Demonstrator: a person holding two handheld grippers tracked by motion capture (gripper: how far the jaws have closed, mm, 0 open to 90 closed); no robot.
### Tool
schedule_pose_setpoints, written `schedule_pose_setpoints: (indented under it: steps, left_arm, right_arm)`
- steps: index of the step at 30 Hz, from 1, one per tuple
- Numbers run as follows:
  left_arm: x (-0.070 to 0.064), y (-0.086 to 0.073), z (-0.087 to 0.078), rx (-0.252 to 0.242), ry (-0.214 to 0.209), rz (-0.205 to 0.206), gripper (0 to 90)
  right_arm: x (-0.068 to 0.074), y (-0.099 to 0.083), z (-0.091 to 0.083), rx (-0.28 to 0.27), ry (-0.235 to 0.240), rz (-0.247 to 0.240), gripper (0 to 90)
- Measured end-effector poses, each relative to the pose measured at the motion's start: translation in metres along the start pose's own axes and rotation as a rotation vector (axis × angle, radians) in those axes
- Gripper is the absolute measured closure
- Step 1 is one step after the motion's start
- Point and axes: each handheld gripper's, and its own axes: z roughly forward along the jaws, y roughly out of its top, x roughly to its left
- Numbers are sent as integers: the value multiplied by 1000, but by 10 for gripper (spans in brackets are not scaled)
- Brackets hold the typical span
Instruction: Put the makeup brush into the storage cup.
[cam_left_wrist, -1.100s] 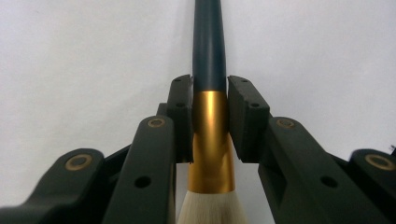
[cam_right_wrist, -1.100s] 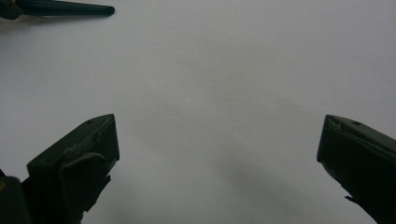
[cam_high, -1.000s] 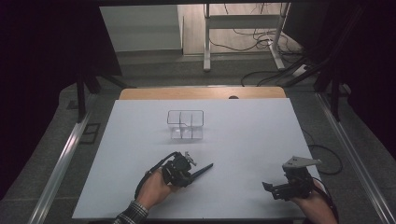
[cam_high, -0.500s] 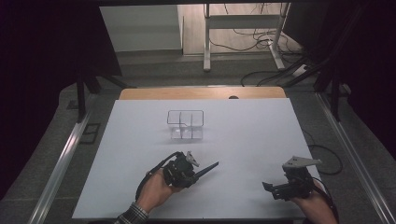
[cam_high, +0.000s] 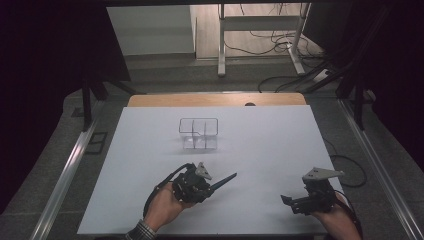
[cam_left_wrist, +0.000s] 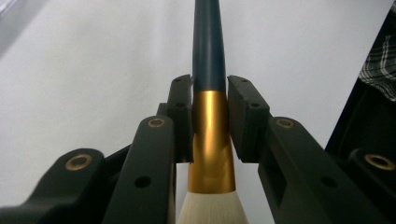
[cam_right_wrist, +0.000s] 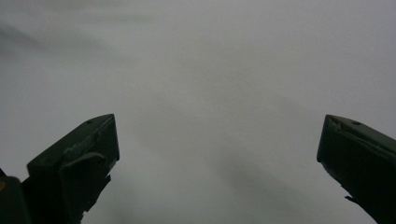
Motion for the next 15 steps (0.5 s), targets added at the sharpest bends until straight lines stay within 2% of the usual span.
schedule_pose_setpoints:
  steps: [12,15]
  left_arm:
    - [-1,-7,-10,-49,-39,-10,730]
    - [-2,-7,-11,-56,-34,-6,731]
  right_arm:
    - [5,5,-3,8,6,-42,0]
    - [9,9,-5,0,2,-61,0]
